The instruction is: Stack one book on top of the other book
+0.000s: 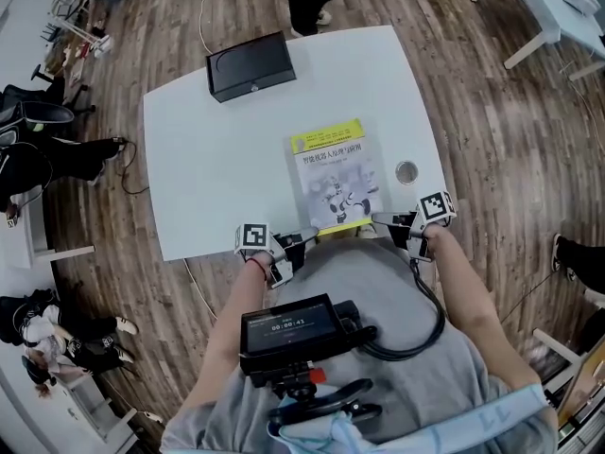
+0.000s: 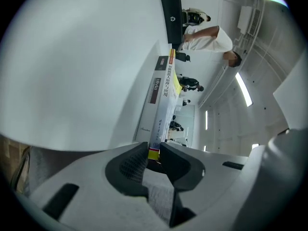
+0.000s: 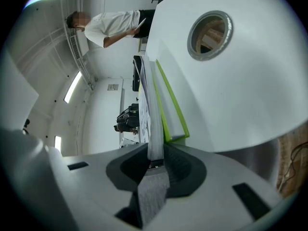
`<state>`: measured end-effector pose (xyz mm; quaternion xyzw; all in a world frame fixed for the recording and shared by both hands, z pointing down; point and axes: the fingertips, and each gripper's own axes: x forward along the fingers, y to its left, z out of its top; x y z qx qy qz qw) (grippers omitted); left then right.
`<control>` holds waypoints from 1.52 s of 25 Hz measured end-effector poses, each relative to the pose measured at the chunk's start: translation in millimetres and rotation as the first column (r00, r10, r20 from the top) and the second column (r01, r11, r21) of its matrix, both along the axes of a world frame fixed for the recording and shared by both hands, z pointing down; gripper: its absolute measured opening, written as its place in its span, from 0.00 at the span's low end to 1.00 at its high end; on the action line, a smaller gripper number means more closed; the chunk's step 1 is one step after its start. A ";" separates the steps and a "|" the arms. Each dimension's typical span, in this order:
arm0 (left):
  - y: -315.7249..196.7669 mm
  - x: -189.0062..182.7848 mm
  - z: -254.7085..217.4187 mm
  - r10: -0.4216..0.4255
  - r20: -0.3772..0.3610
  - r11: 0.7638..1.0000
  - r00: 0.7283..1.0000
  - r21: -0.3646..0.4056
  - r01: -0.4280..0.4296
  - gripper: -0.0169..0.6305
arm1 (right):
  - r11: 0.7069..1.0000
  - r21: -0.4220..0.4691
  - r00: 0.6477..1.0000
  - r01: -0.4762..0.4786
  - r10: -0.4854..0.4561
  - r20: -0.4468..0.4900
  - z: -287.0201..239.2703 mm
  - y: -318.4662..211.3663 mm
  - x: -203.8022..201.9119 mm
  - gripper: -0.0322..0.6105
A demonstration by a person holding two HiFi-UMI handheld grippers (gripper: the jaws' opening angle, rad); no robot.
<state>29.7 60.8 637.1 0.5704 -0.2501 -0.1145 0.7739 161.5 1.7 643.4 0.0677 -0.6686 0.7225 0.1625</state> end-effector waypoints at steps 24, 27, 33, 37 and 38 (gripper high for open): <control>-11.1 -22.9 -93.8 0.073 0.151 0.928 0.986 0.351 -0.123 0.25 | 0.965 0.237 0.991 -0.112 0.090 0.101 -72.6 -22.4 29.6 0.29; -25.8 -22.0 -117.2 0.025 0.170 0.883 0.985 0.459 -0.102 0.25 | 0.934 0.329 0.981 -0.142 0.087 0.174 -111.3 -32.8 10.9 0.29; -62.2 -19.6 -191.0 -0.187 0.270 0.627 0.945 0.773 -0.097 0.25 | 0.649 0.759 0.984 -0.053 -0.095 0.150 -188.5 -47.0 -29.3 0.29; -70.3 -1.9 -222.6 -0.243 0.341 0.465 0.908 0.863 -0.200 0.24 | 0.455 0.889 0.968 -0.049 -0.196 0.154 -225.1 -39.0 -55.0 0.29; -71.2 2.6 -228.7 -0.258 0.357 0.424 0.898 0.877 -0.227 0.24 | 0.414 0.909 0.965 -0.050 -0.213 0.151 -230.0 -36.9 -59.9 0.29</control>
